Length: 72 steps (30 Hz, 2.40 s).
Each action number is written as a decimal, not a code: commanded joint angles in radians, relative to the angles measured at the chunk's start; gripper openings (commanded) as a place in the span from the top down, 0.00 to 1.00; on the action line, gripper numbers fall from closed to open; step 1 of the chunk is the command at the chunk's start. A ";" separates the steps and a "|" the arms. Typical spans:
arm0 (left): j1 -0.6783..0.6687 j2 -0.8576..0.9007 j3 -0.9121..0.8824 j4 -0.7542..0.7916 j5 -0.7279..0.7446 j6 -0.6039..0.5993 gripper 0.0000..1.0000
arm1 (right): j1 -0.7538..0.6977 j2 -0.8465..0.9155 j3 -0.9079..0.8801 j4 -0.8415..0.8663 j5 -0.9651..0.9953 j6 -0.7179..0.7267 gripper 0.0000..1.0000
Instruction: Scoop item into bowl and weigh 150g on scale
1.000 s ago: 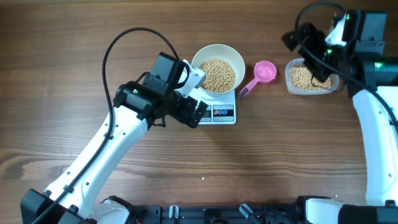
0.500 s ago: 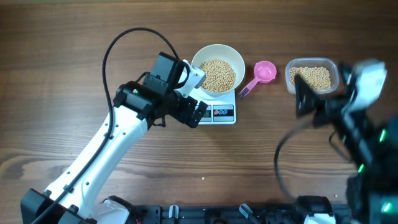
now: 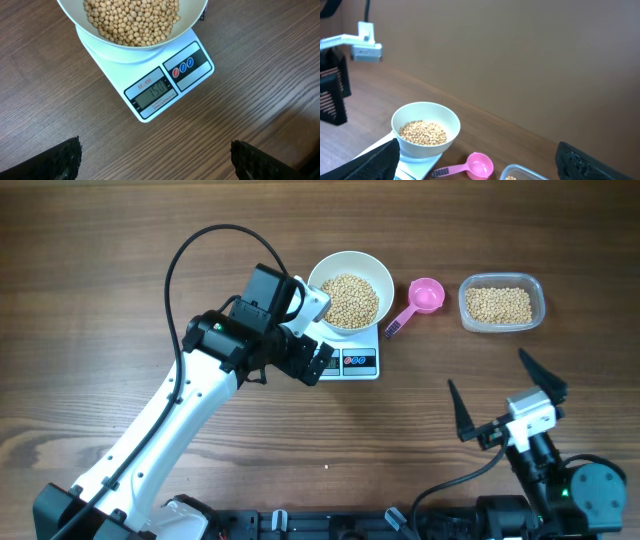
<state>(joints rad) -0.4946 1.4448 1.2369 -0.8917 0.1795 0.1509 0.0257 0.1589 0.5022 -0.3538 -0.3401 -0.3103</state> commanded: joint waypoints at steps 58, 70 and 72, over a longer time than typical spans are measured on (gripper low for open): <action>0.010 -0.040 0.012 -0.004 -0.230 -0.009 0.00 | 0.096 -0.154 -0.497 0.382 0.018 -0.116 0.00; 0.153 -0.409 0.012 -0.045 -0.218 0.000 0.00 | 0.096 -0.154 -0.497 0.382 0.018 -0.116 0.00; 0.231 -0.478 0.012 -0.077 -0.138 -0.034 0.00 | 0.096 -0.154 -0.497 0.382 0.018 -0.116 0.00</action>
<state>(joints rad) -0.3786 1.0790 1.2369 -0.9340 -0.0486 0.1570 0.1173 0.0174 0.0063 0.0265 -0.3317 -0.4175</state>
